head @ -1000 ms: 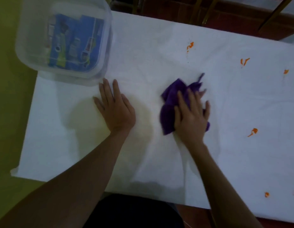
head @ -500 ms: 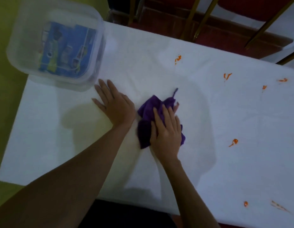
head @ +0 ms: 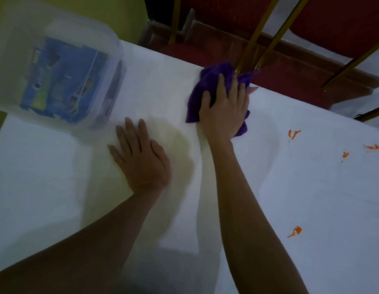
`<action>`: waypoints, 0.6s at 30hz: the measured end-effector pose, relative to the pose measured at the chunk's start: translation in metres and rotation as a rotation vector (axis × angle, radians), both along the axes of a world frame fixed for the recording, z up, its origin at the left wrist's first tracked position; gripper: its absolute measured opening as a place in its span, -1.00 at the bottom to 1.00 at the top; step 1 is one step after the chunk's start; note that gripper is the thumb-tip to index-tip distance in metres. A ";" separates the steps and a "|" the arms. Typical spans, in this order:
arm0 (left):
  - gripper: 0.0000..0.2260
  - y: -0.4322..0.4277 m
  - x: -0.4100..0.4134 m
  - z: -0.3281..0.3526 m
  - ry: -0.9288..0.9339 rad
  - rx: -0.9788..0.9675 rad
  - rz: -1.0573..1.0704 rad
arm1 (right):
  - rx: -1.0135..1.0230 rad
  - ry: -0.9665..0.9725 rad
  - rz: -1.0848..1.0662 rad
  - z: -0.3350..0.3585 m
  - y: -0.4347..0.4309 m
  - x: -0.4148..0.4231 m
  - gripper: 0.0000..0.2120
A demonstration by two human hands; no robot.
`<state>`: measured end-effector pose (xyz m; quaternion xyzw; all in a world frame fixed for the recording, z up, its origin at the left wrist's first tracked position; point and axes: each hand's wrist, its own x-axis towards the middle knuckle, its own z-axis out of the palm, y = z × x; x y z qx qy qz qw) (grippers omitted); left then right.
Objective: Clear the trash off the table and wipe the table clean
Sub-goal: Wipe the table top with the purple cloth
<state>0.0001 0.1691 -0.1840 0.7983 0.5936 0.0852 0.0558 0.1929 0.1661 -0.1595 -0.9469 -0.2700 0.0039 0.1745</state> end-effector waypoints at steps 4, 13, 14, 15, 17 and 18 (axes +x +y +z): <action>-0.50 -0.001 0.000 0.000 0.027 0.016 -0.003 | 0.061 0.032 0.275 0.005 -0.048 -0.049 -0.58; -0.51 -0.001 0.000 -0.002 0.000 0.039 0.009 | 0.012 0.011 -0.210 -0.005 -0.047 0.026 -0.52; -0.51 -0.001 0.000 -0.002 0.007 0.039 0.007 | 0.002 0.023 -0.195 -0.005 -0.025 0.027 -0.50; -0.51 -0.001 0.000 -0.002 0.012 0.040 0.007 | -0.005 0.029 -0.148 -0.004 -0.006 0.025 -0.49; -0.50 -0.002 0.001 -0.002 0.010 0.031 0.005 | -0.027 0.048 0.010 0.000 0.017 0.005 -0.49; -0.50 -0.002 0.001 -0.001 0.010 0.025 0.004 | -0.036 0.062 0.104 0.003 0.019 -0.010 -0.49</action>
